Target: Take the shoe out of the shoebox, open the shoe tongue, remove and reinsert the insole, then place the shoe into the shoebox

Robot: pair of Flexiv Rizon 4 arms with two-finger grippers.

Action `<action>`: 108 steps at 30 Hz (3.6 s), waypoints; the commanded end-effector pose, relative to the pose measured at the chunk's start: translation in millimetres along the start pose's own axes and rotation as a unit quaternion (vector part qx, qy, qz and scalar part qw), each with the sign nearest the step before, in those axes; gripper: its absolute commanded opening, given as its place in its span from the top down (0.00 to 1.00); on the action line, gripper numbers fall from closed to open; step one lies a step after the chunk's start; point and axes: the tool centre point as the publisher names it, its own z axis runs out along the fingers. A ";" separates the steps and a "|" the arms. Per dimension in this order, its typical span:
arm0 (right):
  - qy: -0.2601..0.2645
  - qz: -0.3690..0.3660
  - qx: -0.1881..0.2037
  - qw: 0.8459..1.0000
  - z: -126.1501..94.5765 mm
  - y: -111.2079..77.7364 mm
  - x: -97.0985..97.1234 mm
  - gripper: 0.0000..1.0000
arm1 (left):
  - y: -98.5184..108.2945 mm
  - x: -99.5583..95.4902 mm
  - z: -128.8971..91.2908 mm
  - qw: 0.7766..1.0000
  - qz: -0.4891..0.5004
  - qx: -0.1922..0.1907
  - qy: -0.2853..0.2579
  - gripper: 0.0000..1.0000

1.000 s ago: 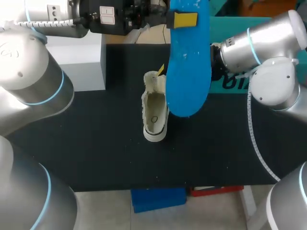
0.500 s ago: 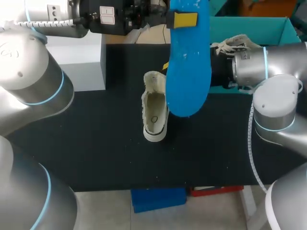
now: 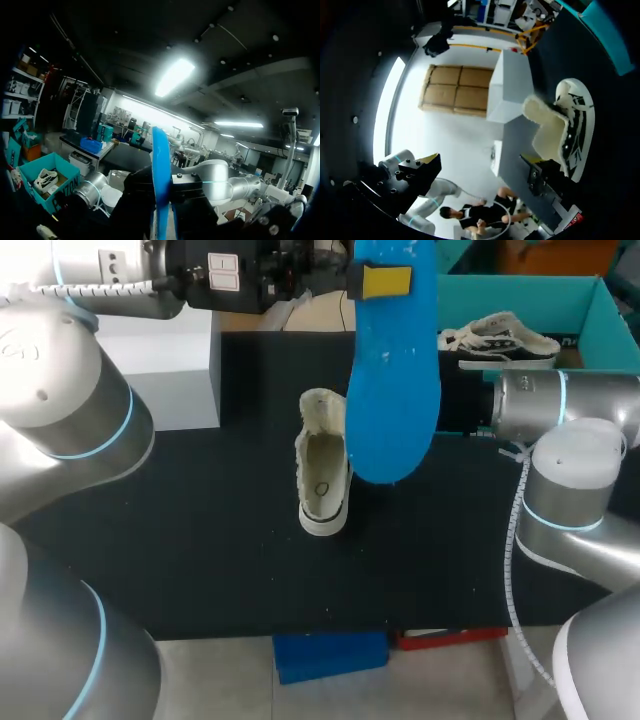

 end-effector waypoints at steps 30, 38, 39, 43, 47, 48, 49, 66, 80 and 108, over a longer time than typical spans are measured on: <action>0.018 -0.001 -0.004 1.000 0.5 -2.2 -1.9 0.00 | 80.0 -65.3 -2.3 0.993 0.118 -0.010 -0.001 1.00; 0.018 -0.001 -0.004 1.000 0.5 -2.2 -1.9 0.00 | 98.6 -50.1 -3.0 0.981 0.196 -0.009 0.002 1.00; 0.018 -0.001 -0.004 1.000 0.5 -2.2 -1.9 0.00 | 108.8 -49.6 -3.7 0.977 0.212 -0.010 0.006 1.00; 0.018 -0.001 -0.004 1.000 0.5 -2.2 -1.9 0.00 | 140.7 -58.6 -12.0 0.962 0.271 -0.019 0.002 1.00; 0.018 -0.001 -0.004 1.000 0.5 -2.2 -1.9 0.00 | 166.9 -72.5 -23.3 0.946 0.323 -0.035 -0.006 1.00; 0.018 -0.001 -0.004 1.000 0.5 -2.2 -1.9 0.00 | 173.7 -75.8 -25.4 0.943 0.332 -0.035 -0.003 1.00; 0.018 -0.001 -0.004 1.000 0.5 -2.2 -1.9 0.00 | 179.8 -80.1 -28.1 0.939 0.342 -0.040 0.002 1.00; 0.018 -0.001 -0.004 1.000 0.5 -2.2 -1.9 0.00 | 226.5 -102.9 -38.5 0.917 0.385 -0.104 0.018 1.00; 0.018 -0.001 -0.004 1.000 0.5 -2.2 -1.9 0.00 | 267.6 -105.3 -51.2 0.803 0.591 -0.080 0.002 1.00; 0.018 -0.001 -0.004 1.000 0.5 -2.2 -1.9 0.00 | 283.6 -127.8 -63.8 0.658 0.744 -0.116 -0.022 1.00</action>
